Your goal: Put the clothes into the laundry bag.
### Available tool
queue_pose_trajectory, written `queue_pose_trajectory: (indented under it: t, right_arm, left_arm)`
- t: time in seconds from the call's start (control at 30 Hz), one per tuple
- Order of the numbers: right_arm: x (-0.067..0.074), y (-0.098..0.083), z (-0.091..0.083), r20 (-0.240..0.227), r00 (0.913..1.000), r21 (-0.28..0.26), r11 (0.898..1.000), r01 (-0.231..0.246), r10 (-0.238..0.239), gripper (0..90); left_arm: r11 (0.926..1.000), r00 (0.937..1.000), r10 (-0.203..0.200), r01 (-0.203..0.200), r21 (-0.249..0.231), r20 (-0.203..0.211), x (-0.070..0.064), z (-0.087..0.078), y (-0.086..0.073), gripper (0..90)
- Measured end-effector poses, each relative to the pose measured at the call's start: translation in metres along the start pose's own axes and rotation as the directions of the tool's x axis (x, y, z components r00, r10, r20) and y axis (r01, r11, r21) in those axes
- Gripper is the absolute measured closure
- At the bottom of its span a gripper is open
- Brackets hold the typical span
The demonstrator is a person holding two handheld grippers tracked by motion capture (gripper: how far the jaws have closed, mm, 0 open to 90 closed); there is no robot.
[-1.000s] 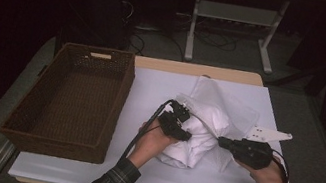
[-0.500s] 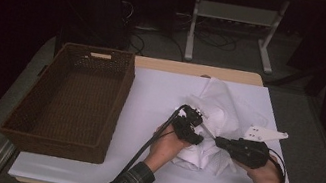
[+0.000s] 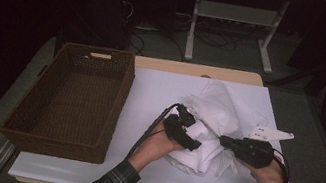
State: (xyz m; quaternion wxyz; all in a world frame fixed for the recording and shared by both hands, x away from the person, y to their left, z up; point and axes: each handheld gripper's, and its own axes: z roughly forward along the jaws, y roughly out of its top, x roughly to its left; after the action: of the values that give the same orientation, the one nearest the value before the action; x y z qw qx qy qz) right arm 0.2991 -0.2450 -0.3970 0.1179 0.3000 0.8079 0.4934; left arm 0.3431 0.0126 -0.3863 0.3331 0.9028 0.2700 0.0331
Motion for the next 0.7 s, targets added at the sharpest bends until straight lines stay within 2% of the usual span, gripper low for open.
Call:
queue_pose_trajectory:
  t: [0.2, 0.3, 0.37, 0.5, 0.6, 0.7]
  right_arm:
    - [-0.001, -0.001, 0.000, 0.002, 1.0000, 0.001, 1.000, -0.002, 0.002, 87.4]
    - [-0.001, -0.001, 0.000, 0.005, 1.0000, 0.001, 1.000, -0.004, 0.004, 87.4]
    - [-0.001, -0.001, 0.000, 0.006, 1.0000, 0.001, 1.000, -0.006, 0.006, 87.4]
    - [-0.002, -0.002, 0.001, 0.006, 1.0000, 0.003, 1.000, -0.006, 0.006, 87.5]
    - [-0.002, -0.002, 0.001, 0.006, 1.0000, 0.004, 1.000, -0.006, 0.006, 87.5]
    - [-0.002, -0.003, 0.001, 0.005, 1.0000, 0.006, 1.000, -0.007, 0.007, 87.5]
  left_arm:
    - [0.9992, 0.9993, 0.036, -0.036, -0.020, 0.006, 0.003, -0.022, -0.012, 17.0]
    - [0.9991, 0.9994, 0.034, -0.034, -0.025, 0.009, 0.006, -0.031, -0.020, 15.2]
    - [0.9989, 0.9989, 0.046, -0.046, -0.004, 0.001, 0.009, -0.030, -0.026, 14.9]
    - [0.9991, 0.9993, 0.037, -0.037, 0.017, 0.008, 0.014, -0.021, -0.040, 14.0]
    - [0.9994, 0.9994, 0.032, -0.032, 0.012, 0.013, 0.017, -0.015, -0.045, 14.1]
    - [0.9987, 0.9988, 0.045, -0.045, 0.024, 0.019, 0.018, -0.008, -0.047, 16.8]
